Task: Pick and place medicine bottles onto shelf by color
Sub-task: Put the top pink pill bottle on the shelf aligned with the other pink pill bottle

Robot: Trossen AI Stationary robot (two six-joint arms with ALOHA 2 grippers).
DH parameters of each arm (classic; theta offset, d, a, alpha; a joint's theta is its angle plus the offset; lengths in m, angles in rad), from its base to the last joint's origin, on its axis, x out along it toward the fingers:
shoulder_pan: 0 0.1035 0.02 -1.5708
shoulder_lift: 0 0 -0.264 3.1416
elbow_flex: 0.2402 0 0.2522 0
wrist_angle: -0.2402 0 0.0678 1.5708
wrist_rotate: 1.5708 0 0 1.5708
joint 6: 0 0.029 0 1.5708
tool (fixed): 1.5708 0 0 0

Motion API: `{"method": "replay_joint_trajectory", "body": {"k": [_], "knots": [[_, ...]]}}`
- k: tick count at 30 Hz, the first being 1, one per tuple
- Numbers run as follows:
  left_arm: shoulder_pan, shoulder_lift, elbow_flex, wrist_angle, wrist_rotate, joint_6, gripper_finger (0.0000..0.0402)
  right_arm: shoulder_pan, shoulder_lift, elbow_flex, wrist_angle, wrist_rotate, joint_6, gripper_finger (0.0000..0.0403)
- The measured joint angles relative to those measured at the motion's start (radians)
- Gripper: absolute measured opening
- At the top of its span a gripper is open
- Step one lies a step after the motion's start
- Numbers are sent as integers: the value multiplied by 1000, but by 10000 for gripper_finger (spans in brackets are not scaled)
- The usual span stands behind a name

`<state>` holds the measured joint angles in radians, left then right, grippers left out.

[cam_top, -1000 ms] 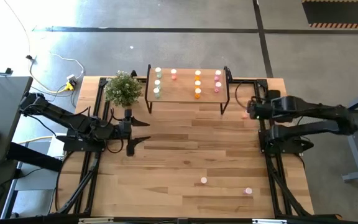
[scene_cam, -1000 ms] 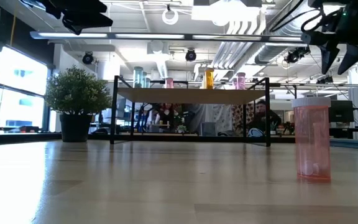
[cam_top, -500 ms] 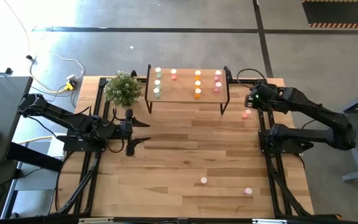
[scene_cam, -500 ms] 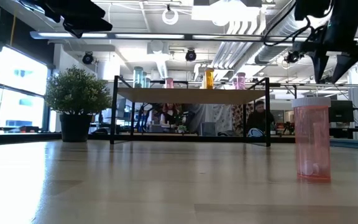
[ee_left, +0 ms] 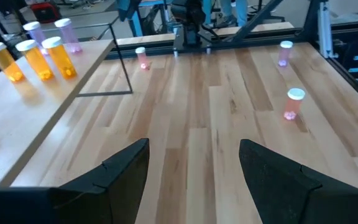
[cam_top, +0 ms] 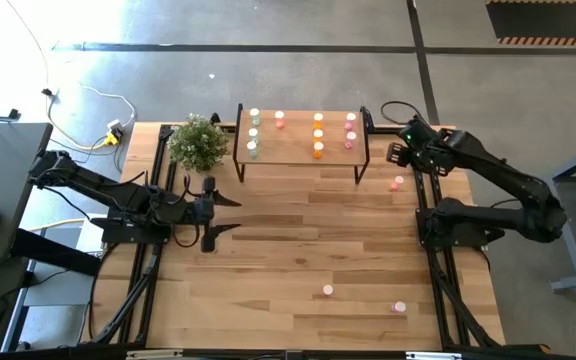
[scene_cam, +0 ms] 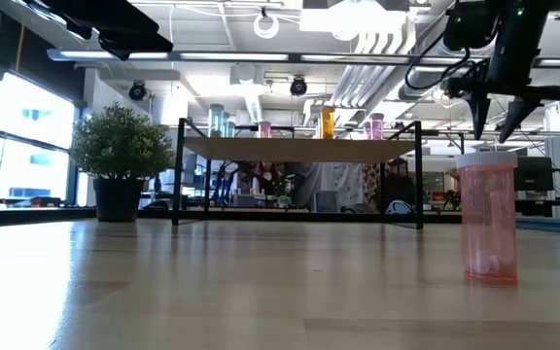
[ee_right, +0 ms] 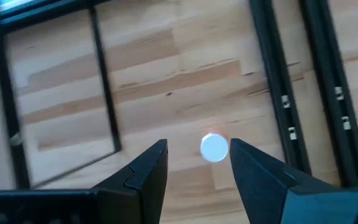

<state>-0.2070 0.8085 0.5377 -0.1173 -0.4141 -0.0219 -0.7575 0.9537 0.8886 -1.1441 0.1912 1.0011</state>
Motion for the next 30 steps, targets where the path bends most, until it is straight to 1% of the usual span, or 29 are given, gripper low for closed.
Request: {"method": "replay_joint_trajectory", "body": {"k": [2,8,11,14,16,19,22,27,30], "knots": [[0,0,0,0,20,0,241,-24,21,0,0,-1,-9,166],[-1,0,0,0,22,0,241,-56,81,0,1,-13,-15,166],[-1,0,0,0,22,0,241,-71,98,0,3,-52,-28,165],[-1,0,0,0,22,0,241,-88,107,0,4,-107,-105,165],[-1,0,0,0,22,0,241,-90,114,0,2,-116,-126,165],[-1,0,0,0,22,1,241,-90,129,0,1,-113,-116,167],[-1,0,0,0,22,17,241,-90,151,0,1,-112,-115,174],[-1,0,0,0,21,18,241,-89,187,0,-17,-114,-112,201],[-1,0,0,0,21,18,241,-90,193,0,-18,-114,-78,210]]}}
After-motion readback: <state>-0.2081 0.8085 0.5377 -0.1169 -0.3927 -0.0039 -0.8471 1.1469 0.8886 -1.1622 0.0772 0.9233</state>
